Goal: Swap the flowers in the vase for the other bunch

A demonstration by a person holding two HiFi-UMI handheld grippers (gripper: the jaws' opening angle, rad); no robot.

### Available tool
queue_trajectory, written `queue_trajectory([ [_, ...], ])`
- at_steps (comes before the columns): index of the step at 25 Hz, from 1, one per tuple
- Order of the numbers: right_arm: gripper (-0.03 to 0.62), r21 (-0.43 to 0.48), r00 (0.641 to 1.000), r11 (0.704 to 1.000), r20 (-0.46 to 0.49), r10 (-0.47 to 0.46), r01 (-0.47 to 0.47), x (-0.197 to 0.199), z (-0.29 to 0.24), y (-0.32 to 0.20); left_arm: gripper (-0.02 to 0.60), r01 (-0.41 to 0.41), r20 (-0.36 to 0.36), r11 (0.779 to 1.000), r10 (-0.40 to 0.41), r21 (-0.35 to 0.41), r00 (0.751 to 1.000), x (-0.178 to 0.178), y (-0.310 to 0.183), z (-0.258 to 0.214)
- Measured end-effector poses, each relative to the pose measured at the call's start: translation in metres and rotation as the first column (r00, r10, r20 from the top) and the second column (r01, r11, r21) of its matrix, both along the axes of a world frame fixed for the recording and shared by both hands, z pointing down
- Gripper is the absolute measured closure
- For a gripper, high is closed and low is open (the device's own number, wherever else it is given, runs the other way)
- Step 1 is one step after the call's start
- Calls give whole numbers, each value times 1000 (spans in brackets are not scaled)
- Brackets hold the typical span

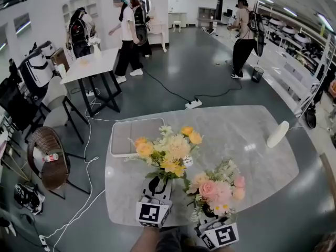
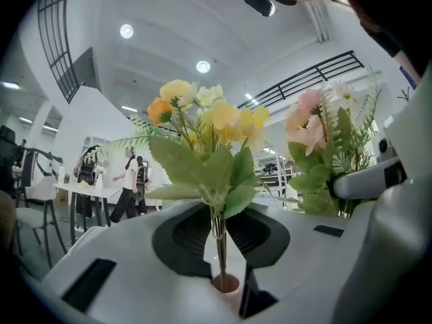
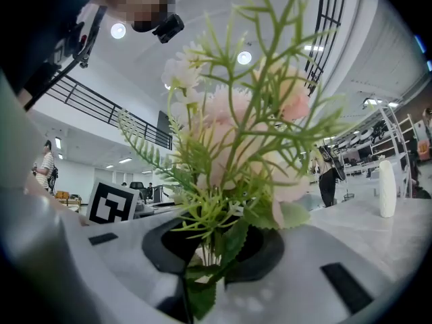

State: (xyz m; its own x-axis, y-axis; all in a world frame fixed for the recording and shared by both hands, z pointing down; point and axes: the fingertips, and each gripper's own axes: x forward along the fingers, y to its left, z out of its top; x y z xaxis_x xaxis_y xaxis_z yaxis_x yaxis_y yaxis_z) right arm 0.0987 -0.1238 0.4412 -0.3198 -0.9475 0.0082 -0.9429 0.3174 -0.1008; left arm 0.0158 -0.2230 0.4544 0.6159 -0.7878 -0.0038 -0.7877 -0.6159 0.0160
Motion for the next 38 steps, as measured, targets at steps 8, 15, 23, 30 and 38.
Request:
queue_trajectory([
  [8, 499, 19, 1000, 1000, 13, -14, 14, 3, -6, 2, 505, 29, -29, 999, -28, 36, 999, -5, 1, -21],
  [15, 499, 44, 999, 999, 29, -26, 24, 4, -17, 3, 506, 47, -36, 996, -45, 70, 998, -9, 3, -40],
  [23, 499, 54, 998, 997, 39, -49, 47, 1, -25, 2, 508, 68, -66, 994, -62, 88, 996, -16, 3, -59],
  [30, 499, 59, 997, 997, 40, -60, 58, -1, -29, 1, 508, 89, -115, 992, -78, 89, 990, -25, 3, -69],
  [38, 499, 62, 996, 995, 32, -80, 78, -42, -28, 7, 508, 96, -109, 991, -85, 97, 990, -66, 14, -68],
])
